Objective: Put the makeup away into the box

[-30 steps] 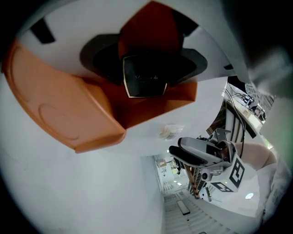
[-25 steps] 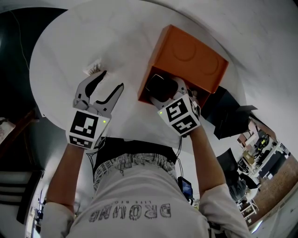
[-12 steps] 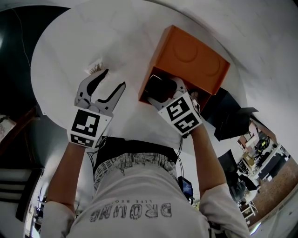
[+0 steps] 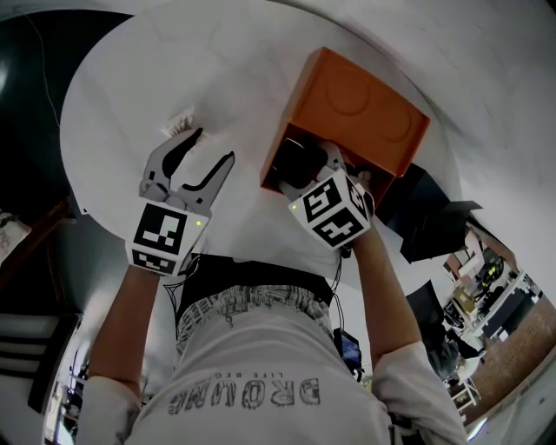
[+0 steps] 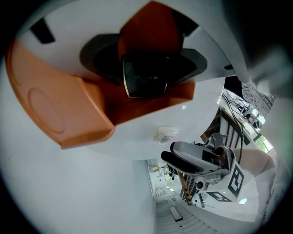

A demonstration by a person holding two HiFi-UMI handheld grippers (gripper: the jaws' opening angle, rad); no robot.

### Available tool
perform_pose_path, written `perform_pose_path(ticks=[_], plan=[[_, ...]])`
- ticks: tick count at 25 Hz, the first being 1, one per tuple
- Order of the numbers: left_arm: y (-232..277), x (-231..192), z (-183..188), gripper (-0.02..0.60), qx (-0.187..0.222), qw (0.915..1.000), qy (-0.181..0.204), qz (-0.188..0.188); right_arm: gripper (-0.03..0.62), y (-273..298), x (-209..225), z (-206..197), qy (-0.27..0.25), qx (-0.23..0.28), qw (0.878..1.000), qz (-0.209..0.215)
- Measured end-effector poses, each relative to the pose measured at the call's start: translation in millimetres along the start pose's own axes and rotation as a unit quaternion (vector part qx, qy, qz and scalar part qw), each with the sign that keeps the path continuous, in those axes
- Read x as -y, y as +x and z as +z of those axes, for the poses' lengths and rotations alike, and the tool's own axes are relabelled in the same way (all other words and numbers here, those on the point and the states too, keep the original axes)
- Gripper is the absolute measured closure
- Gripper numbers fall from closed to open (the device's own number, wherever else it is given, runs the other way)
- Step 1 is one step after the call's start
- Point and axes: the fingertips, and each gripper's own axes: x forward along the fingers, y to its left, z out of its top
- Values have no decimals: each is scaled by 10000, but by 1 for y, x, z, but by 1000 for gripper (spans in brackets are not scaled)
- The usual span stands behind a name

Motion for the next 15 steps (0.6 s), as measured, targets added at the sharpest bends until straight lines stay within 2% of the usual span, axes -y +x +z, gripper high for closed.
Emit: perform_pose_path(ticks=[15], plan=[[-7, 1, -3, 321, 14, 10000, -3, -2, 239, -3, -2, 0, 40, 171, 9997, 155]])
